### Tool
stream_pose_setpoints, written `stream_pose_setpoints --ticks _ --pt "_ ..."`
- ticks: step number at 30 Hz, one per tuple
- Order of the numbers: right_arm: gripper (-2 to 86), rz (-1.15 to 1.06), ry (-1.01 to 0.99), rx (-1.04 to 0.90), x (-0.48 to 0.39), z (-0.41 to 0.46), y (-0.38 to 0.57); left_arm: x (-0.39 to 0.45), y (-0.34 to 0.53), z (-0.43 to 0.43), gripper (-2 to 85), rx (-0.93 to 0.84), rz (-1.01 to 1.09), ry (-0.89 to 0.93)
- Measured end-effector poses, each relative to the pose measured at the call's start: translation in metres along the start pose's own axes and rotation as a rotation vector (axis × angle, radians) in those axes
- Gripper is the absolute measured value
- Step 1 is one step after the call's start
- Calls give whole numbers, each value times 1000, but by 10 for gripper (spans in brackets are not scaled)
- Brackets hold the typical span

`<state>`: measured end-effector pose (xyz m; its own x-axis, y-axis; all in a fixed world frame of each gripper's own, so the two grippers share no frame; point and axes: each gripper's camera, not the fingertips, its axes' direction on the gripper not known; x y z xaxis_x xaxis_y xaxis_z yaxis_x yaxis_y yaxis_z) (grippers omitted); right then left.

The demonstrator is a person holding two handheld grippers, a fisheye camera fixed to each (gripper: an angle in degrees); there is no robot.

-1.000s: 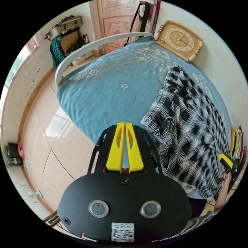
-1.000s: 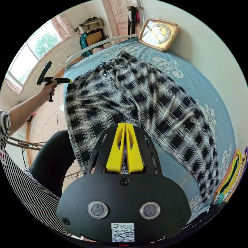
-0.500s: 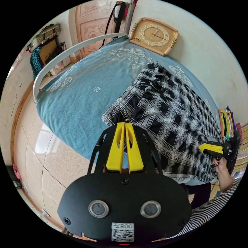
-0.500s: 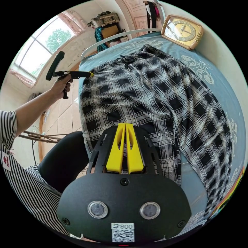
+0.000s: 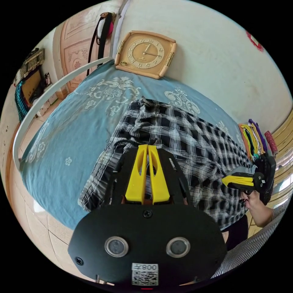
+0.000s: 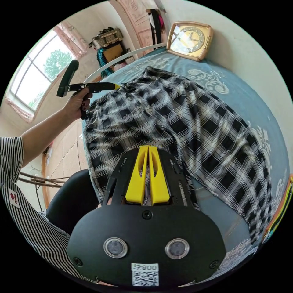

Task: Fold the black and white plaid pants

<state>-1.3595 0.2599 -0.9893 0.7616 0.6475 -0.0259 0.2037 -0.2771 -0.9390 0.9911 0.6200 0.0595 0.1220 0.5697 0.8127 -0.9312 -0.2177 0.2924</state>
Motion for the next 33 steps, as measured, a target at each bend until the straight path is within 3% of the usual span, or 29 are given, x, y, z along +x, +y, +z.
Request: stream_pose_setpoints --ticks 5,7,8,11,17,24,33 --pt "0 135 65 19 33 -14 0 6 -69 44 1 -31 -11 18" --pt "1 169 47 -55 39 -3 4 4 -88 64 2 -86 -19 -26" --pt "1 187 34 6 39 -7 10 2 -95 81 3 -156 -25 -50" --pt "1 178 36 10 36 -16 15 -4 -107 85 5 -117 -72 26" --pt "1 151 -3 50 40 -53 16 11 -134 71 26 4 61 25" --pt "1 174 35 120 58 -98 18 39 -211 94 73 -98 271 -132" --pt "3 179 96 97 72 -123 5 62 -279 146 87 -286 374 -226"
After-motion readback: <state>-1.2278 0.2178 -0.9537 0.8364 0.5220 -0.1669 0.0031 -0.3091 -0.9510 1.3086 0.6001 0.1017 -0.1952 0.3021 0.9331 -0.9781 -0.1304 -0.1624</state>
